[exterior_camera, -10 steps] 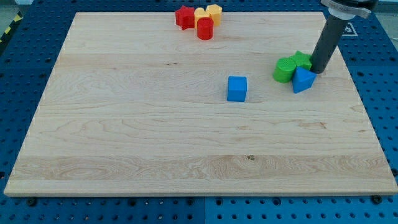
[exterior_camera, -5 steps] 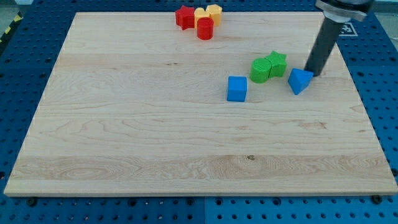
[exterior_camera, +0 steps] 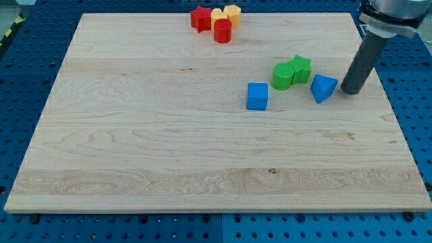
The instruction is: Push the triangle towards the cube
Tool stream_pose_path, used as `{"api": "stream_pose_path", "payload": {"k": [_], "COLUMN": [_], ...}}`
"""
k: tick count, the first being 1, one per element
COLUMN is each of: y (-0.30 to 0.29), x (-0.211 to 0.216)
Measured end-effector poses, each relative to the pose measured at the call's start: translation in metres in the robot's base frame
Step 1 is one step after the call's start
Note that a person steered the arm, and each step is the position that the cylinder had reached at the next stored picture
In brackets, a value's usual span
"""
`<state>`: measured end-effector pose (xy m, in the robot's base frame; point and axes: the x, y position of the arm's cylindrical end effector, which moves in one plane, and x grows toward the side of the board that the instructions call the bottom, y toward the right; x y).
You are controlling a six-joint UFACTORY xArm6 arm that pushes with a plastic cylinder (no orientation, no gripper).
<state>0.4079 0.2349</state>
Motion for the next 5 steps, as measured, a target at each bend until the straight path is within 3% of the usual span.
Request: {"api": "stream_pose_path", "payload": {"k": [2,5], "y": [-0.047,-0.034], "x": [-0.003,0.002]}}
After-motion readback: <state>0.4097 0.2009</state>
